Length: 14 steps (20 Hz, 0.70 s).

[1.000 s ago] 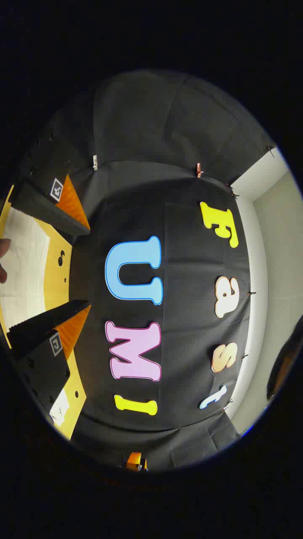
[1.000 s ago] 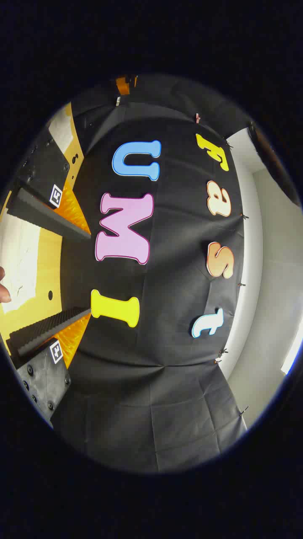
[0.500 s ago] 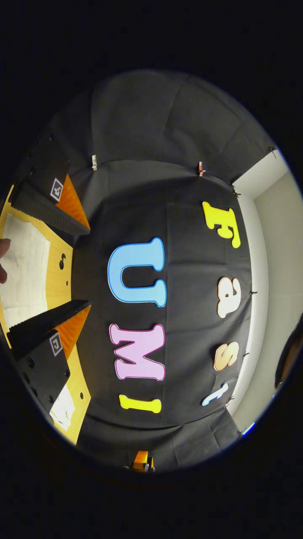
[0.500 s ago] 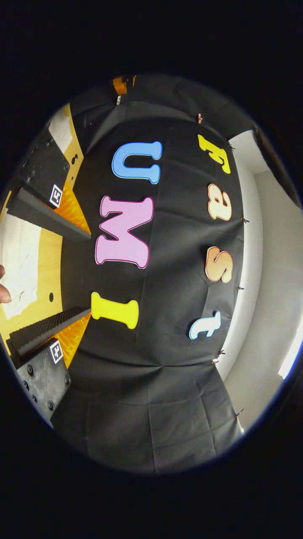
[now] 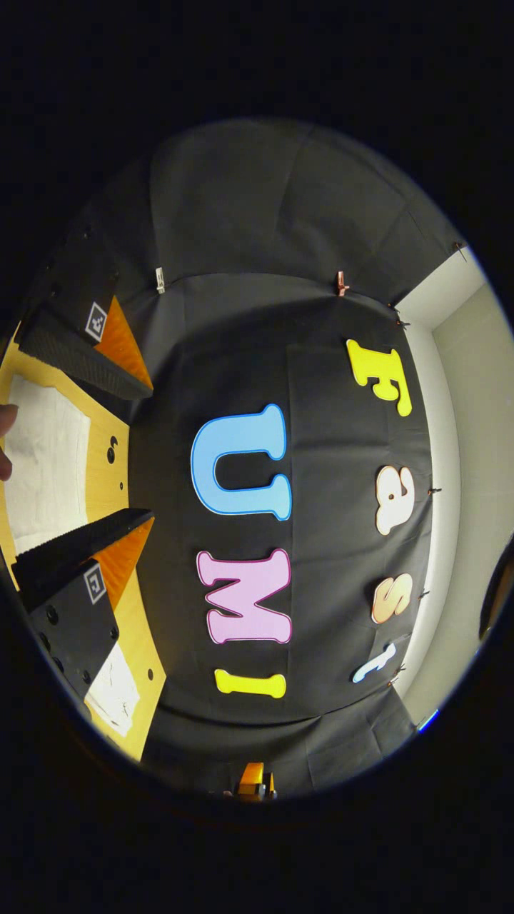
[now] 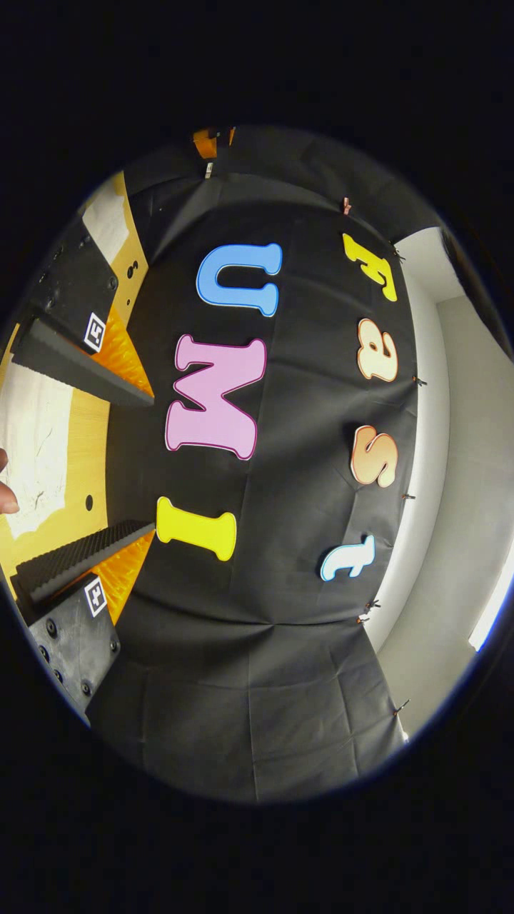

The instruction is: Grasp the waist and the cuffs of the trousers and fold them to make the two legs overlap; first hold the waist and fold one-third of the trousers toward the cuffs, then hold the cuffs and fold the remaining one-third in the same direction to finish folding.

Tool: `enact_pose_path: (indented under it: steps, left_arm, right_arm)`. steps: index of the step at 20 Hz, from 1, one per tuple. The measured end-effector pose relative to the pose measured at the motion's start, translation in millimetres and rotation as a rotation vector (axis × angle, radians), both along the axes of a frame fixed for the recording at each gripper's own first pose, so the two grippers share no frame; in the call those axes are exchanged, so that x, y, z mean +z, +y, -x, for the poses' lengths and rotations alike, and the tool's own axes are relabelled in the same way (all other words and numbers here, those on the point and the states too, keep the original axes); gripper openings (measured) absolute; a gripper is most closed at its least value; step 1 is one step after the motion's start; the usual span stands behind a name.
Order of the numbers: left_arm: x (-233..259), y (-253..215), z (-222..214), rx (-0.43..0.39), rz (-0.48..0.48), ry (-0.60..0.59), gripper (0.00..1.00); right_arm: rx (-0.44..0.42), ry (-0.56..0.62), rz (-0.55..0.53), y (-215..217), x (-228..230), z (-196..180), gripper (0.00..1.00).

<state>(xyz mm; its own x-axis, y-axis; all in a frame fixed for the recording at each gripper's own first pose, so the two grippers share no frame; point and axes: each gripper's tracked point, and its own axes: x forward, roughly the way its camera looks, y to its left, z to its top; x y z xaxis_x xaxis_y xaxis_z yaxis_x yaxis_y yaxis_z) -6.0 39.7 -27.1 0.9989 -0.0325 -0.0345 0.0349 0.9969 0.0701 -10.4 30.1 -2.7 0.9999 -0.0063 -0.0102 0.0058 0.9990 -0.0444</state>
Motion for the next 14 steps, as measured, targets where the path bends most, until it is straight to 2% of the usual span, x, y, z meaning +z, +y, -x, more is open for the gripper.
enact_pose_path:
  steps: [2, 5, 9, 14]
  left_arm:
    - [-11.7, 4.5, 2.2, -0.003, -0.047, 0.015, 0.96]
    - [-58.5, 24.5, 12.2, -0.034, -0.349, 0.078, 0.98]
    - [-125.1, 15.8, 32.0, -0.178, -0.682, 0.119, 0.97]
    - [-227.8, 19.0, 55.6, -0.354, -0.886, 0.246, 0.96]
  right_arm:
    - [-0.002, 0.005, 0.014, 0.0, -3.0, 1.0, 0.97]
    - [-0.018, 0.042, 0.049, -7.9, -17.7, 6.2, 0.97]
    - [-0.046, 0.064, 0.082, -12.8, -26.0, 12.1, 0.97]
    - [-0.025, 0.128, 0.207, -13.3, -53.2, 28.6, 0.97]
